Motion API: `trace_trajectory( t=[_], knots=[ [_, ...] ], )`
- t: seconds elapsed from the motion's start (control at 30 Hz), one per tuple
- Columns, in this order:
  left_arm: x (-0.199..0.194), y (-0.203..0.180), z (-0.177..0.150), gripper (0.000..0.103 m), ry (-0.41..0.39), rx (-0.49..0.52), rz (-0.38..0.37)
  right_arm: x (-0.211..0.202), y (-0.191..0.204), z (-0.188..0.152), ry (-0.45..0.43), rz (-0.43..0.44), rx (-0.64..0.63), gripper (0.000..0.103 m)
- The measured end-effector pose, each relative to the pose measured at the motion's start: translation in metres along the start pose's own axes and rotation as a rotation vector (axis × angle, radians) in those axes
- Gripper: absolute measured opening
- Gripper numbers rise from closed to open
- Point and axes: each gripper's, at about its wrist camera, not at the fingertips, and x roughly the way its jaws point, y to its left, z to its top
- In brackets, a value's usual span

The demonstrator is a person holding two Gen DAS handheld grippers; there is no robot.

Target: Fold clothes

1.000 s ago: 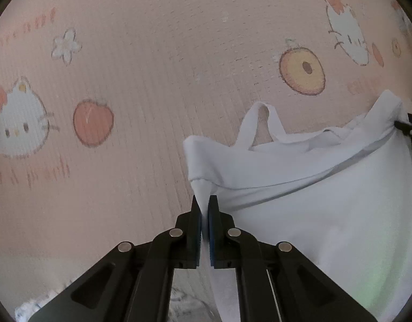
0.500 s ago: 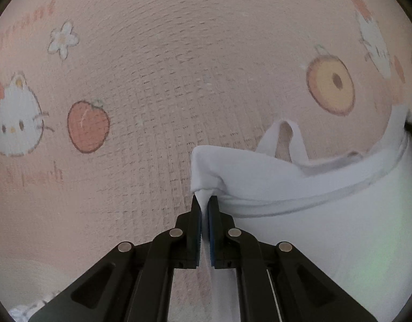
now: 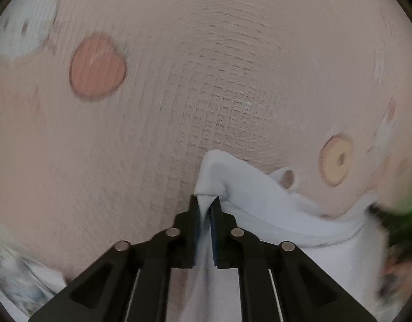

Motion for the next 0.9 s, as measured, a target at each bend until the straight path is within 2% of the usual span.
trace_trajectory(
  t=[0.03, 0.1, 0.17, 0.2, 0.33, 0.4, 0.47, 0.6, 0.77, 0.8, 0.9],
  knots=[
    [-0.004, 0.006, 0.0, 0.017, 0.007, -0.045, -0.037, -0.004, -0.003, -0.003, -0.007, 0.013, 0.011, 0.054],
    [-0.013, 0.015, -0.001, 0.044, 0.003, -0.105, -0.104, -0.012, -0.01, -0.009, -0.012, 0.052, 0.038, 0.055],
    [-0.025, 0.016, -0.003, 0.049, -0.011, -0.103, -0.162, -0.022, -0.013, -0.014, 0.008, 0.073, 0.044, 0.055],
    [-0.032, 0.016, -0.003, 0.05, 0.001, -0.085, -0.167, -0.029, -0.013, -0.016, 0.018, 0.075, 0.041, 0.055],
    [-0.053, 0.003, -0.006, 0.05, 0.065, 0.005, -0.074, -0.07, -0.004, -0.023, 0.018, 0.066, -0.011, 0.06],
    [-0.074, -0.003, -0.013, 0.05, 0.063, -0.009, -0.082, -0.09, 0.001, -0.029, 0.007, 0.057, -0.029, 0.064],
    [-0.096, -0.006, -0.02, 0.05, 0.057, -0.033, -0.101, -0.09, -0.038, -0.025, 0.009, 0.054, -0.04, 0.065],
    [-0.136, -0.026, -0.034, 0.05, 0.069, -0.045, -0.101, -0.124, -0.047, -0.05, 0.026, 0.014, -0.064, 0.065],
    [-0.174, -0.065, -0.058, 0.05, 0.02, 0.087, -0.066, -0.162, -0.035, -0.075, -0.005, 0.015, -0.125, 0.065],
    [-0.18, -0.071, -0.065, 0.05, 0.007, 0.1, -0.052, -0.169, -0.033, -0.08, -0.012, 0.015, -0.131, 0.065],
    [-0.212, -0.077, -0.085, 0.05, -0.014, 0.11, -0.077, -0.194, -0.029, -0.095, -0.037, 0.052, -0.133, 0.065]
  ],
)
